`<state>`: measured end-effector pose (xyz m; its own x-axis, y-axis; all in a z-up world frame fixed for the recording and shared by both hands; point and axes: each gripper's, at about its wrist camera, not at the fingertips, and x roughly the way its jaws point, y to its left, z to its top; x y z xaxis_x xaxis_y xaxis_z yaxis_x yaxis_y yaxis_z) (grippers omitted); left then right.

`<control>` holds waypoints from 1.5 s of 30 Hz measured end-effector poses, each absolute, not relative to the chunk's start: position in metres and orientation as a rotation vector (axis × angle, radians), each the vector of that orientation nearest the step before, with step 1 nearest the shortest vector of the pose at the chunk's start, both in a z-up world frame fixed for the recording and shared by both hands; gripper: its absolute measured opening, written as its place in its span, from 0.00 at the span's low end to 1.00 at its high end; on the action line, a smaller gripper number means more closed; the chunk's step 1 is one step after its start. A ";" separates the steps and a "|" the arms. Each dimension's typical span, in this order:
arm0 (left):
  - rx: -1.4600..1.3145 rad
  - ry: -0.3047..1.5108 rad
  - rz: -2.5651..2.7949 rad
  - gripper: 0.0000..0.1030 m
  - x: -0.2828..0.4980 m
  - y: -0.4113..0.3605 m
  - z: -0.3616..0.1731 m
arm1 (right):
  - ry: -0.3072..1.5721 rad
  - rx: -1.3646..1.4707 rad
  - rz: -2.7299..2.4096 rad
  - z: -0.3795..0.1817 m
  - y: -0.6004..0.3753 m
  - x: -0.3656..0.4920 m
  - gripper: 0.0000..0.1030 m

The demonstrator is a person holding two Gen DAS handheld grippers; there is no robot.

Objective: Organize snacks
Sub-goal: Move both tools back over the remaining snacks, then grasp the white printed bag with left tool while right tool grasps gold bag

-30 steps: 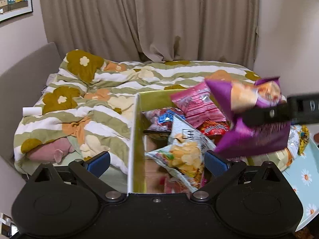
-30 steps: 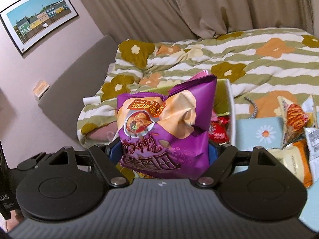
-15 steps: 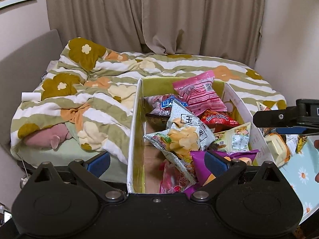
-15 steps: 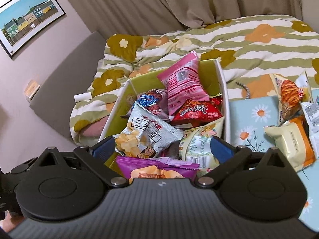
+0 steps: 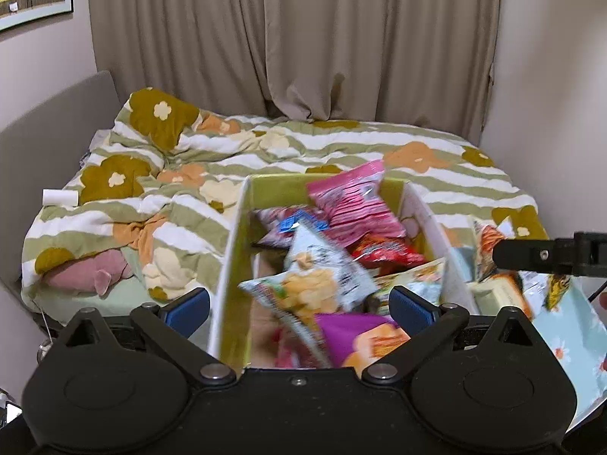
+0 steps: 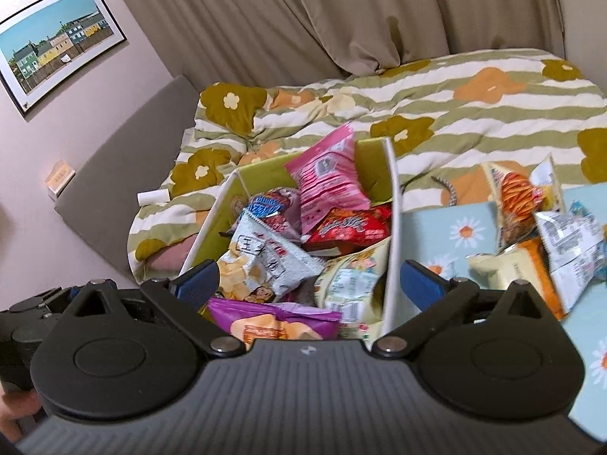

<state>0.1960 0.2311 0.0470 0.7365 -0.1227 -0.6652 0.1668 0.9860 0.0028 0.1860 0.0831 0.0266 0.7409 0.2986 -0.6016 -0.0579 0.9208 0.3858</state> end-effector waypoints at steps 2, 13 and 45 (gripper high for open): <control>0.062 0.719 -0.163 0.99 0.194 0.217 0.050 | 0.707 0.355 0.203 0.030 0.071 0.180 1.00; 0.063 0.721 -0.249 0.99 0.198 0.104 0.052 | 0.665 0.321 0.116 0.045 -0.043 0.152 1.00; 0.137 0.957 -0.507 0.98 0.310 -0.125 -0.092 | 0.839 0.221 0.119 -0.097 -0.271 0.215 1.00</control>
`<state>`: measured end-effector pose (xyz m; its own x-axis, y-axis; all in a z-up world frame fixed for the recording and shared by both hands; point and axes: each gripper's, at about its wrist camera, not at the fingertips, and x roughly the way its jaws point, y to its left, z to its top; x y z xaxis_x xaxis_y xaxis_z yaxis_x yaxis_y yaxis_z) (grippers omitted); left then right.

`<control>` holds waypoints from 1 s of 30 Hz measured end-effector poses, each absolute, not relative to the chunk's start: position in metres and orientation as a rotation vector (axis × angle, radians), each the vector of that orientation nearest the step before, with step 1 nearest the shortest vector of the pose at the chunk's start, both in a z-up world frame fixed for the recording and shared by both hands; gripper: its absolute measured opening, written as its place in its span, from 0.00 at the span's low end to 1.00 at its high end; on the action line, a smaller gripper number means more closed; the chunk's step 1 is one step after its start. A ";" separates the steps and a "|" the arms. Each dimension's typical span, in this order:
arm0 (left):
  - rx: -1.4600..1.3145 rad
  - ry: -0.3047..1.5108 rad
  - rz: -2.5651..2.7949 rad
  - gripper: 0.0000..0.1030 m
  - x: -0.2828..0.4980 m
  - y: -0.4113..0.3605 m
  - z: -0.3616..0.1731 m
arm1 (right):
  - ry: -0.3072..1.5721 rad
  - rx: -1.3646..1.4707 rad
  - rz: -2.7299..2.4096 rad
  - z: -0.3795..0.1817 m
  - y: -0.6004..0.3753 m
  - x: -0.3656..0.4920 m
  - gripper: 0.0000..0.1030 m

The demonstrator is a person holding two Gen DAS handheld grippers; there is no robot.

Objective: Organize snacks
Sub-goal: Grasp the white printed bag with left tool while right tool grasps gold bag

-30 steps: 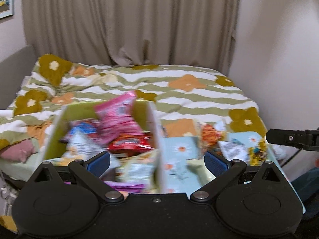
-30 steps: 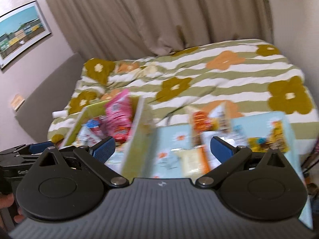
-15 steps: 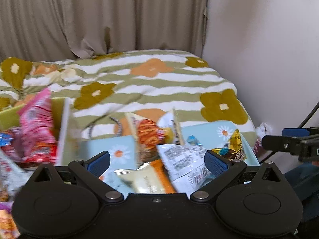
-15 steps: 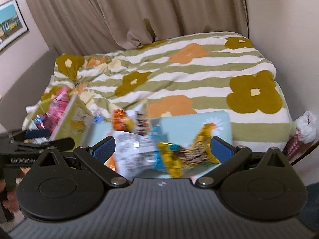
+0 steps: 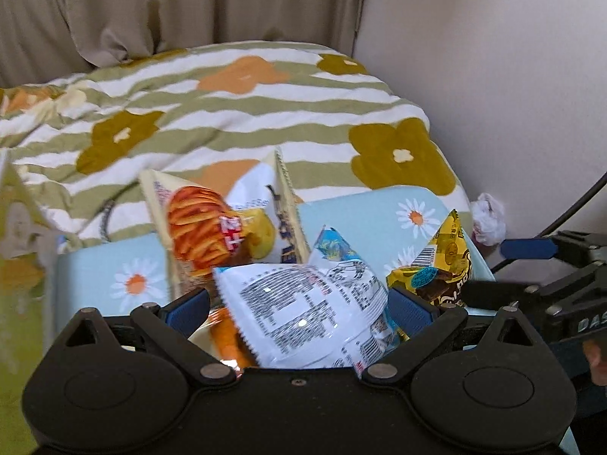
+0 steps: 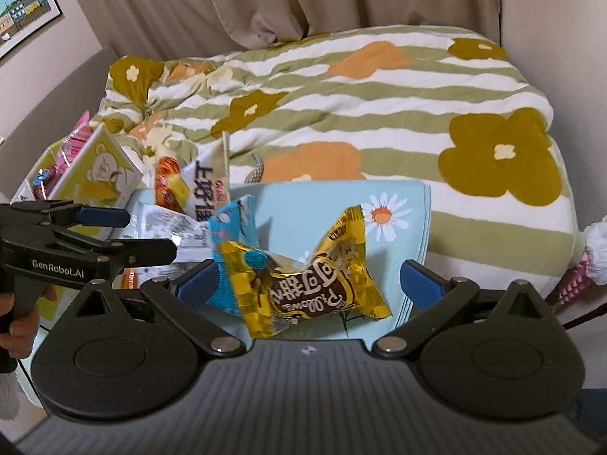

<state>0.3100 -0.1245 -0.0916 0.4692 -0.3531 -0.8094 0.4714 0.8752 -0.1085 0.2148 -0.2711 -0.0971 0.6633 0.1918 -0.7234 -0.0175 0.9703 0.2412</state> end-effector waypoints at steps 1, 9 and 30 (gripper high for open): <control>0.134 0.962 -0.516 0.98 0.312 -0.126 -0.094 | 0.853 0.221 0.119 -0.101 -0.272 0.218 1.00; 0.193 0.982 -0.578 0.89 0.313 -0.142 -0.108 | 0.895 0.190 0.160 -0.119 -0.274 0.233 1.00; 0.262 0.902 -0.530 0.72 0.297 -0.136 -0.094 | 0.895 0.136 0.289 -0.139 -0.265 0.253 1.00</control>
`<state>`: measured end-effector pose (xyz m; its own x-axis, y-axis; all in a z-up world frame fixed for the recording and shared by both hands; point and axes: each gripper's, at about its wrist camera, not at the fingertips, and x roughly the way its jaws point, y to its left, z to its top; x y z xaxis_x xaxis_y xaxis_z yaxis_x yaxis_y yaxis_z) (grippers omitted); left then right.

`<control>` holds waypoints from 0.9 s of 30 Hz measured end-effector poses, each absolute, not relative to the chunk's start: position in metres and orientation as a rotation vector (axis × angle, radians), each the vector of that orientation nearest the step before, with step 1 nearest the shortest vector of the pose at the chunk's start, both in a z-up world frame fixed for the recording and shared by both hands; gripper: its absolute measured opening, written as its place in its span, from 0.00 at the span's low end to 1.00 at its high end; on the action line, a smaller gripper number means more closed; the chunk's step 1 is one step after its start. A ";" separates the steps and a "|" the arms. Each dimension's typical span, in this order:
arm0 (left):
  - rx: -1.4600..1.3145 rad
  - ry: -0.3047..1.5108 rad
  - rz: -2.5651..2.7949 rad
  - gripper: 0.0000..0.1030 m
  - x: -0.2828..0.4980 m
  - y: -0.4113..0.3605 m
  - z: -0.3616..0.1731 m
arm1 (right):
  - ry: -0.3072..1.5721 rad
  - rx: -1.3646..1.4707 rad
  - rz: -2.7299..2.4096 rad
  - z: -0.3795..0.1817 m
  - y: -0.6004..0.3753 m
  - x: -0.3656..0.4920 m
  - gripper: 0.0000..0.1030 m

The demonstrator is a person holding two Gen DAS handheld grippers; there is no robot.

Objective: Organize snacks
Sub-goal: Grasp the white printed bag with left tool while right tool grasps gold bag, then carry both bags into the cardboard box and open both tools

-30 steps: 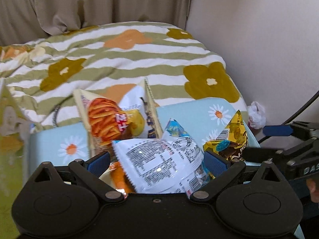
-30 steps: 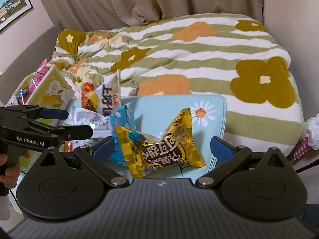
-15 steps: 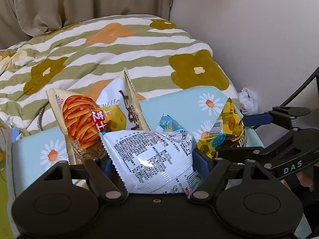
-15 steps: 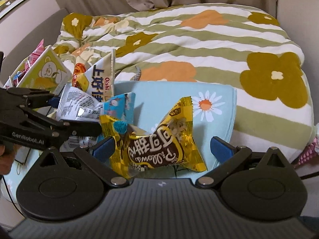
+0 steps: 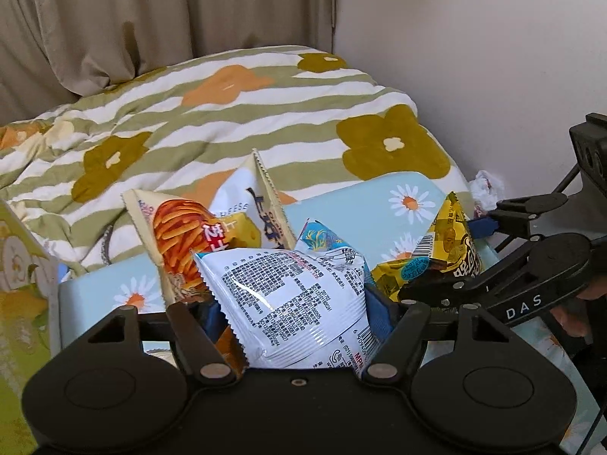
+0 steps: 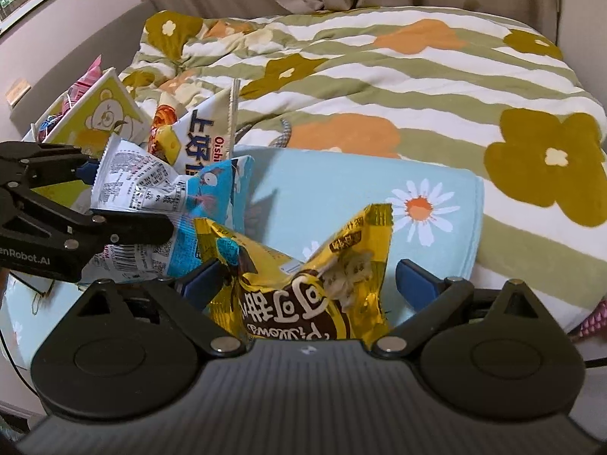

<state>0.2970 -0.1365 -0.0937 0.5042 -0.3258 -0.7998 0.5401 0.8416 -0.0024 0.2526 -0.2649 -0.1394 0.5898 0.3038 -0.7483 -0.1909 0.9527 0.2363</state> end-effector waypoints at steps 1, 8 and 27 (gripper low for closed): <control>0.263 0.897 -0.523 0.72 0.296 -0.135 -0.093 | 0.900 0.141 0.296 -0.140 -0.265 0.253 1.00; 0.272 0.881 -0.492 0.72 0.291 -0.132 -0.089 | 0.943 0.174 0.328 -0.144 -0.263 0.251 0.74; 0.196 0.736 -0.466 0.72 0.247 -0.116 -0.028 | 0.854 0.177 0.284 -0.085 -0.255 0.200 0.69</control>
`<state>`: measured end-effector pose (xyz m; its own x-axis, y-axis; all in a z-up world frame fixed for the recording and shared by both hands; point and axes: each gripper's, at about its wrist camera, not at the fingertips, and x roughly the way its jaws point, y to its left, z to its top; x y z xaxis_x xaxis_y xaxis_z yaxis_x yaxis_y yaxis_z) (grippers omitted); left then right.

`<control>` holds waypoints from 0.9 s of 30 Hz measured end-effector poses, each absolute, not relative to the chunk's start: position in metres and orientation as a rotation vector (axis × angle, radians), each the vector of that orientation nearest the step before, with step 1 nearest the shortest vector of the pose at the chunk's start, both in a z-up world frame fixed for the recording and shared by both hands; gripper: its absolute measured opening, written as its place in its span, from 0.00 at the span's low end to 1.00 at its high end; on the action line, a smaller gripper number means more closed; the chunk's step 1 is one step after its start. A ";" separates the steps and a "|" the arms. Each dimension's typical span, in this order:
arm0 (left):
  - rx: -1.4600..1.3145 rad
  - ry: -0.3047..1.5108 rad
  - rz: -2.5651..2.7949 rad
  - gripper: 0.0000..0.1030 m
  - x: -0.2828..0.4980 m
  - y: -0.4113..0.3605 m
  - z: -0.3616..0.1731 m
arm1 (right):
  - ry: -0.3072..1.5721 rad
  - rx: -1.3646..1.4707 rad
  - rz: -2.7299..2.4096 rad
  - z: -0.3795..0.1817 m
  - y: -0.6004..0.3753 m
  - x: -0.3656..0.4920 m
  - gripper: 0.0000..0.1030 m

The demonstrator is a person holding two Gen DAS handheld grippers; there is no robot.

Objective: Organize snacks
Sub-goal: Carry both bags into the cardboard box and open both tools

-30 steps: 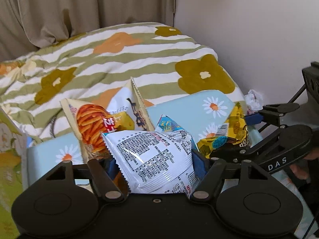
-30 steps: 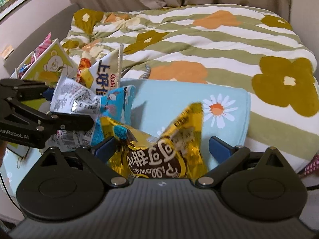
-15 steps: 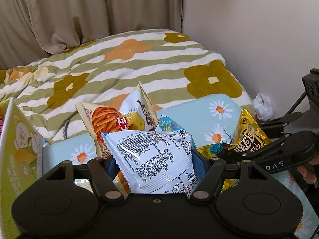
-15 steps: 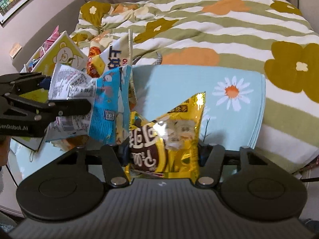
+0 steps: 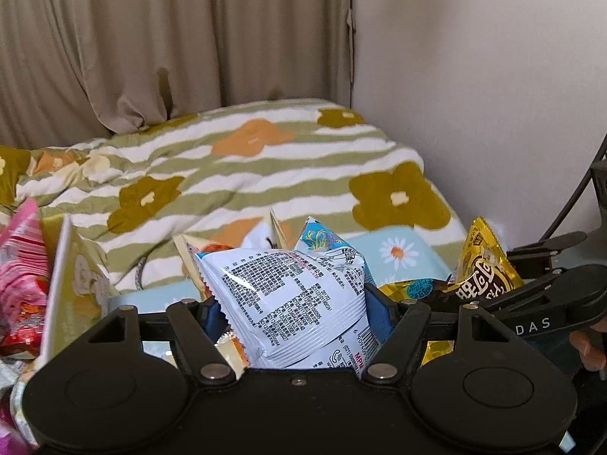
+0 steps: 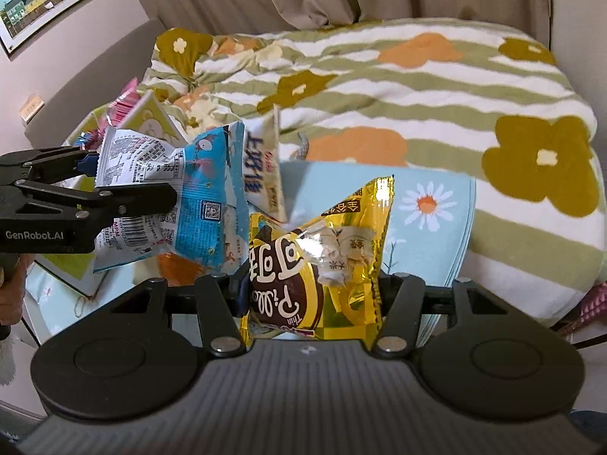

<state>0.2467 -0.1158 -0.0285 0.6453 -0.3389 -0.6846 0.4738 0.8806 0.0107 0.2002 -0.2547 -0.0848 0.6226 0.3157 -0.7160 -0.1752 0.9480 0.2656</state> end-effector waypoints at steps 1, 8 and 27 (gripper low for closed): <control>0.187 0.722 -0.459 0.72 0.243 -0.113 -0.022 | 0.845 0.176 0.284 -0.079 -0.253 0.197 0.69; 0.122 0.633 -0.369 0.72 0.221 -0.079 0.018 | 0.779 0.192 0.332 -0.038 -0.235 0.185 0.69; 0.005 0.517 -0.110 0.72 0.218 0.095 0.082 | 0.638 0.172 0.565 0.048 -0.075 0.226 0.69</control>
